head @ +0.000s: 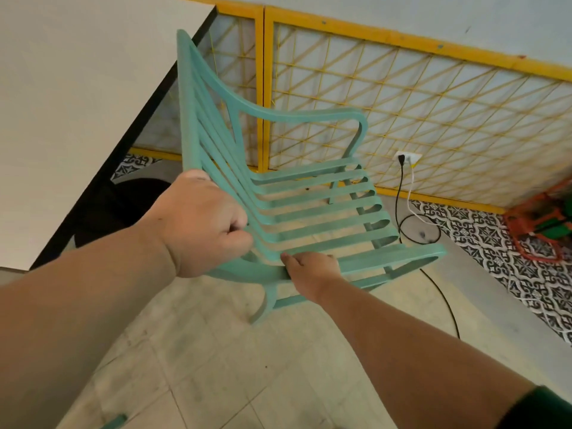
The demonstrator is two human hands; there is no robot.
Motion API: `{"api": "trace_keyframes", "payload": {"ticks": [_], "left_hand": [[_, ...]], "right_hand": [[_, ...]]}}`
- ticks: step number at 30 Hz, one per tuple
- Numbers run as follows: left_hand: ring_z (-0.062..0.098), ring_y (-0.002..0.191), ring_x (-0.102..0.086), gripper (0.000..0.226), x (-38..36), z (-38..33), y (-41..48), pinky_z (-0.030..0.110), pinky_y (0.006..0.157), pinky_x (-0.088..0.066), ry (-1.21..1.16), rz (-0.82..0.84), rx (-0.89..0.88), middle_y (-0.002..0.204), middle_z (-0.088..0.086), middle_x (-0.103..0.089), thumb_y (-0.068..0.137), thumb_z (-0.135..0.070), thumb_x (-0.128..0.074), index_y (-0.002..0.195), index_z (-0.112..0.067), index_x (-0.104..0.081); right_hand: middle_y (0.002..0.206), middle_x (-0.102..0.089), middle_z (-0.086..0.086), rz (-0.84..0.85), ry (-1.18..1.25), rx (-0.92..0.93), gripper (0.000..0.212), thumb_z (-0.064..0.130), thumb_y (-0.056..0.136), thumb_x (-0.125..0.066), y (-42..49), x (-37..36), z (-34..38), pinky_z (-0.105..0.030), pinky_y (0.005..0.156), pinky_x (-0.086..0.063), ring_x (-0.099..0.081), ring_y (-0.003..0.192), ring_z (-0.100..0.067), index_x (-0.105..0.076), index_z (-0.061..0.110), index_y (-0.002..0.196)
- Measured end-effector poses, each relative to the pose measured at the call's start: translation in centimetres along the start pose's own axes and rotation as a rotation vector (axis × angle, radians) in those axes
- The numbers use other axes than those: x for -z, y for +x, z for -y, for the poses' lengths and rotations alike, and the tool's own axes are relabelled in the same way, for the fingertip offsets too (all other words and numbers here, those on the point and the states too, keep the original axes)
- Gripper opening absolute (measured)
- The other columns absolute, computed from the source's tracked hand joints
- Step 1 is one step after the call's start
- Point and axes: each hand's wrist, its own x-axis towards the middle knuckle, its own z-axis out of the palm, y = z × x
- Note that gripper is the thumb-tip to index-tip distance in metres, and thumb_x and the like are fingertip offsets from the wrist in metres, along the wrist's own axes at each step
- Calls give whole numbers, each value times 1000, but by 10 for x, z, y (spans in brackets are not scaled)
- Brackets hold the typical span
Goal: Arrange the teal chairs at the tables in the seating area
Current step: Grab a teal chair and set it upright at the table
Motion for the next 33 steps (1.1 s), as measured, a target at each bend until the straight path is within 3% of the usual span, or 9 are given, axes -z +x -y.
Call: {"api": "trace_keyframes", "payload": {"ticks": [5,9,15,23,28,30,33], "left_hand": [[23,48,-24,29,-7,2,-2,24,77,-29,-86,-85,-4,48,3,-23,70,-38,-31,54,-14,-26],[20,46,-24,33,-10,2,-4,15,80,-26,-106,-116,5,46,0,-22,71,-39,-34,54,-11,-29],[21,45,-24,36,-10,-4,-8,15,80,-27,-141,-141,40,45,0,-21,68,-41,-38,54,-8,-32],[26,47,-31,38,-13,-44,-18,29,68,-27,-150,-153,83,45,7,-28,67,-43,-39,52,-10,-28],[18,42,-29,41,-8,-90,-17,34,70,-22,-197,-191,140,40,2,-24,73,-43,-33,47,-11,-25],[14,42,-30,44,-8,-114,-14,35,72,-26,-198,-197,174,38,1,-24,75,-42,-34,45,-12,-26],[14,41,-22,41,-10,-144,-8,38,72,-34,-252,-277,217,38,-1,-17,74,-40,-34,45,-15,-18]], "right_hand": [[72,-64,-8,-118,-63,89,45,34,97,-29,4,-9,-5,-43,96,-38,-56,74,-28,-49,17,61],[68,-61,-7,-148,-59,152,44,37,90,-24,7,-12,-10,-41,90,-38,-55,71,-26,-48,16,60],[68,-59,-5,-178,-68,203,47,41,85,-22,11,-14,-18,-39,83,-38,-53,71,-26,-53,13,63],[64,-56,-3,-182,-105,230,44,39,87,-27,-1,-12,-47,-37,80,-40,-53,72,-25,-51,12,63],[60,-46,3,-191,-161,233,41,40,86,-25,-11,5,-71,-32,74,-27,-47,71,-23,-45,15,60],[59,-47,4,-196,-200,233,45,40,88,-26,-13,13,-86,-30,73,-25,-49,72,-23,-52,14,63],[71,-63,-2,-204,-278,243,43,34,101,-40,-14,21,-109,-29,66,-24,-54,75,-24,-69,10,80]]}}
